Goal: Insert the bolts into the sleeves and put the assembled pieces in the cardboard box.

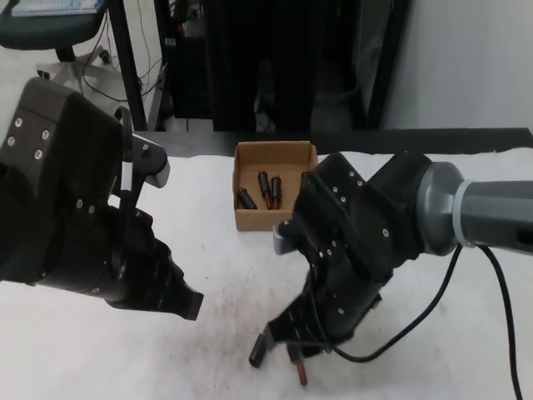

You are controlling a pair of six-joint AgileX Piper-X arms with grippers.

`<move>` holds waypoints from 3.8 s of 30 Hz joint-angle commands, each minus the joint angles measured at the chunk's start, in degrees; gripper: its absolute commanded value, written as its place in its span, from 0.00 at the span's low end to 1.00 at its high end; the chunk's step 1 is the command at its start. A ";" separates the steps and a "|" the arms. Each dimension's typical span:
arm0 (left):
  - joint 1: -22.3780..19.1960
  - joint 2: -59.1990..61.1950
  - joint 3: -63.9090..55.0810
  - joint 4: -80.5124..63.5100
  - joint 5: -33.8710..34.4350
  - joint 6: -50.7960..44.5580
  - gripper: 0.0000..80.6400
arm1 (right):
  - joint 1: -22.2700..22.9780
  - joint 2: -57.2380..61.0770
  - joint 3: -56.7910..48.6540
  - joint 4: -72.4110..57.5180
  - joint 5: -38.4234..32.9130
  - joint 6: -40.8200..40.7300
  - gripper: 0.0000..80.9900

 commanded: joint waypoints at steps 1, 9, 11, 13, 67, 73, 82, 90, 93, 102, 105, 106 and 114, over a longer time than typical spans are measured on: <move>-0.03 -0.48 -0.24 0.19 0.49 0.33 0.00 | -0.14 0.17 -0.06 -4.45 -0.86 0.36 0.45; -0.03 -0.48 -0.24 0.19 0.49 0.33 0.00 | -0.27 2.73 -0.16 -6.82 0.02 0.07 0.41; -0.03 -0.48 -0.24 0.19 0.49 0.33 0.00 | -0.27 3.24 -0.16 -6.82 0.00 -0.13 0.41; -0.03 -0.48 -0.24 -0.06 0.49 0.33 0.00 | -0.27 3.71 -0.16 -6.99 0.47 -0.12 0.41; -0.03 -0.48 -0.24 -2.01 0.49 2.67 0.00 | -5.87 7.17 -1.01 -4.63 -3.52 -21.41 0.01; -0.03 -0.48 -0.24 -2.01 0.49 2.67 0.00 | -5.87 7.17 -2.81 -5.33 -3.56 -31.06 0.01; -0.03 -0.48 -0.24 -2.01 0.49 2.67 0.00 | -5.87 7.17 -3.20 -4.42 -3.58 -31.88 0.15; -0.03 -0.48 -0.24 -2.01 0.49 2.67 0.00 | -5.98 7.05 -3.20 -2.31 -3.57 -31.88 0.36; -0.03 -0.48 -0.24 -2.01 0.49 2.67 0.00 | -5.98 7.05 -3.20 -0.72 -3.57 -31.88 0.33; -0.03 -0.48 -0.24 -2.01 0.49 2.67 0.00 | -5.98 7.05 -3.20 2.02 -3.57 -31.88 0.33; -0.03 -0.48 -0.24 -2.01 0.49 2.67 0.00 | -5.98 7.05 -3.20 2.02 -3.57 -31.88 0.33; -0.03 -0.48 -0.24 -2.01 0.49 2.67 0.00 | -5.98 7.05 -3.20 2.02 -3.57 -31.88 0.33; -0.03 -0.48 -0.24 -2.01 0.49 2.67 0.00 | -5.98 6.90 -5.93 -3.11 -4.89 -31.88 0.26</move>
